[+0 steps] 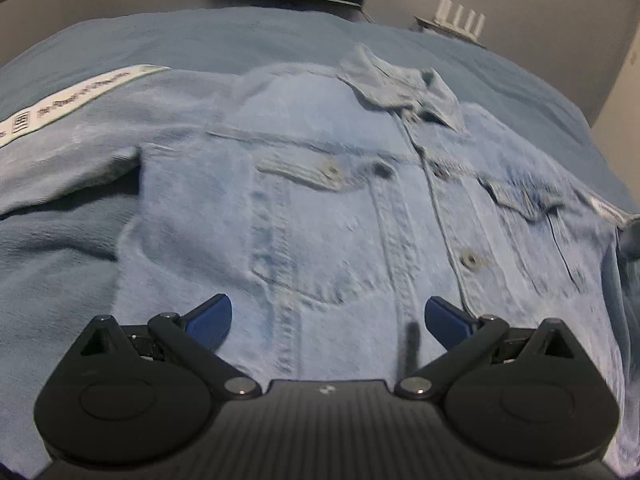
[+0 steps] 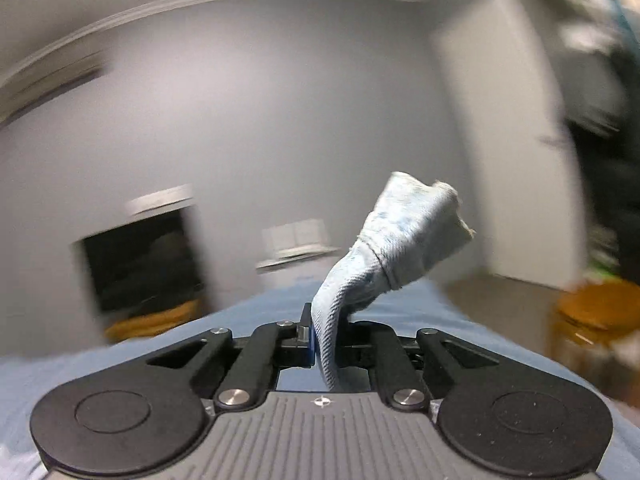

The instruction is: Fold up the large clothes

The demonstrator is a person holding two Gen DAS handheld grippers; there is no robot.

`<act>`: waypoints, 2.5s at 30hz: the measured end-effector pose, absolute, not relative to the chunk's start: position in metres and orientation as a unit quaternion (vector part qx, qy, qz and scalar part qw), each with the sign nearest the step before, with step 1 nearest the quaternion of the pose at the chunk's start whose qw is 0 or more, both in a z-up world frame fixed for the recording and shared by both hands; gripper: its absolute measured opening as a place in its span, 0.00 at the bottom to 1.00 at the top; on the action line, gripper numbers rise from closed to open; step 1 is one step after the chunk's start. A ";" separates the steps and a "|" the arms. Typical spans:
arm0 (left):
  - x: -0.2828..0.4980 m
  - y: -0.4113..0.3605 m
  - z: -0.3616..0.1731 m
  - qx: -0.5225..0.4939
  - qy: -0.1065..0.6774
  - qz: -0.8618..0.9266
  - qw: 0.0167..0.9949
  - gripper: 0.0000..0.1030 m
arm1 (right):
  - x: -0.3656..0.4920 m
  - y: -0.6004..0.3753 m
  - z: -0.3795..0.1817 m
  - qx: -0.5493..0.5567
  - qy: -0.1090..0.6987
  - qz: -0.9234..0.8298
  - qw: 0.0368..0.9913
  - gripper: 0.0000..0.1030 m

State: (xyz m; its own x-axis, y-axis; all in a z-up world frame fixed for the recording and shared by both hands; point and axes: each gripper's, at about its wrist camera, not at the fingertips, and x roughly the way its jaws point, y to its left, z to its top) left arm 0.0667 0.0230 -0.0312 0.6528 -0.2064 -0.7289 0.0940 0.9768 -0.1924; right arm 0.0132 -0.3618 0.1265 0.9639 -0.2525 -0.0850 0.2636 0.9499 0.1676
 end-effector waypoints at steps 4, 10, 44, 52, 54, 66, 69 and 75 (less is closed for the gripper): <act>0.072 0.046 -0.019 -0.076 0.383 -0.061 0.918 1.00 | 0.061 -0.274 0.122 0.032 0.068 -0.031 0.997 0.08; 0.080 0.083 -0.005 -0.070 0.346 -0.012 0.936 1.00 | 0.114 -0.152 0.062 -0.024 0.157 0.078 0.984 0.08; 0.084 0.153 -0.001 -0.168 0.350 0.047 0.920 1.00 | 0.125 -0.120 -0.014 0.075 0.335 0.110 0.933 0.67; 0.085 0.151 -0.005 -0.162 0.353 0.046 0.921 1.00 | 0.136 -0.115 -0.028 0.055 0.361 0.111 0.924 0.65; 0.086 0.150 -0.005 -0.162 0.353 0.043 0.920 1.00 | 0.123 -0.136 -0.013 0.047 0.326 0.082 0.941 0.65; 0.087 0.143 -0.007 -0.136 0.359 0.048 0.922 1.00 | 0.126 -0.272 -0.038 0.041 0.346 -0.115 0.930 0.58; 0.089 0.144 -0.008 -0.115 0.366 0.075 0.920 1.00 | 0.104 -0.262 -0.027 0.032 0.304 -0.092 0.948 0.65; 0.088 0.173 -0.014 -0.160 0.387 0.104 0.902 1.00 | 0.039 -0.244 -0.008 0.073 0.271 -0.037 0.959 0.88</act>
